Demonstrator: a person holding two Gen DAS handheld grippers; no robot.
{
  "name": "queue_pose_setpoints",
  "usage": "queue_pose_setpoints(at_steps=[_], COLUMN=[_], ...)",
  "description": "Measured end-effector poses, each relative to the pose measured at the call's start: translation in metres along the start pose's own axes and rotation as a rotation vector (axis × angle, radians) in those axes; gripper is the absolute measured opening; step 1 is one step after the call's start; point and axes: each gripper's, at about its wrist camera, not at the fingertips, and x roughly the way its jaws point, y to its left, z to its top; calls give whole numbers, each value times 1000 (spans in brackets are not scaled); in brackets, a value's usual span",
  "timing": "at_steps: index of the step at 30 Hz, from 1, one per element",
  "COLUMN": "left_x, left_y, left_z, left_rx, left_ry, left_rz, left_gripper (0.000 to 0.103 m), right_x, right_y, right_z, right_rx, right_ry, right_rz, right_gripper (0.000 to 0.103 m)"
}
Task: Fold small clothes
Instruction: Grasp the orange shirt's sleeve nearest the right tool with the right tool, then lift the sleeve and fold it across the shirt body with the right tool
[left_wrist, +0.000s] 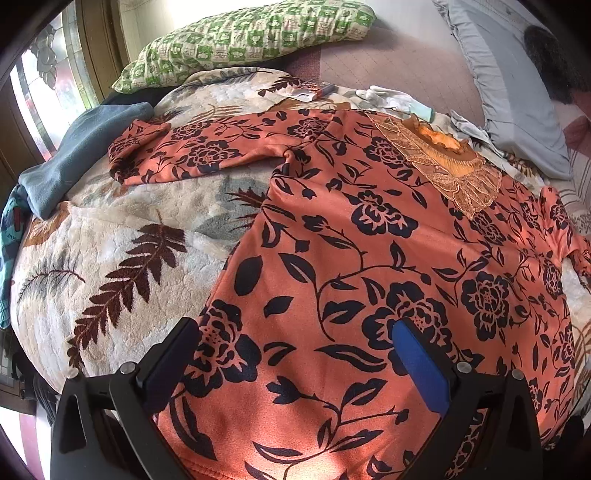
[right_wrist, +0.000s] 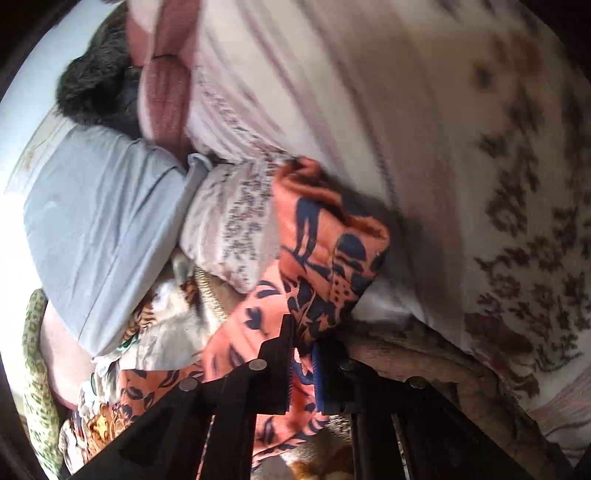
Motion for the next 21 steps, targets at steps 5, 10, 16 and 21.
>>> queue_pose_setpoints(at_steps=[5,10,16,21], left_x=[-5,-14,-19,-14], left_y=[14,35,70,90], left_z=[-2,-7,-15,-22], left_rx=[-38,-80,-149,-191], left_ry=[-18,-42,-50,-19], left_rz=[-20,-34,-20,-3], left_gripper=[103,103,103,103], right_x=[-60,-119,-127,-36], right_y=[102,225,338,395], right_z=[-20,-81,-199,-326], right_rx=[-198,-377,-489,-647], right_ry=[-72,-62,76,434], right_rz=[203,450,641,552], right_gripper=[8,8,8,58])
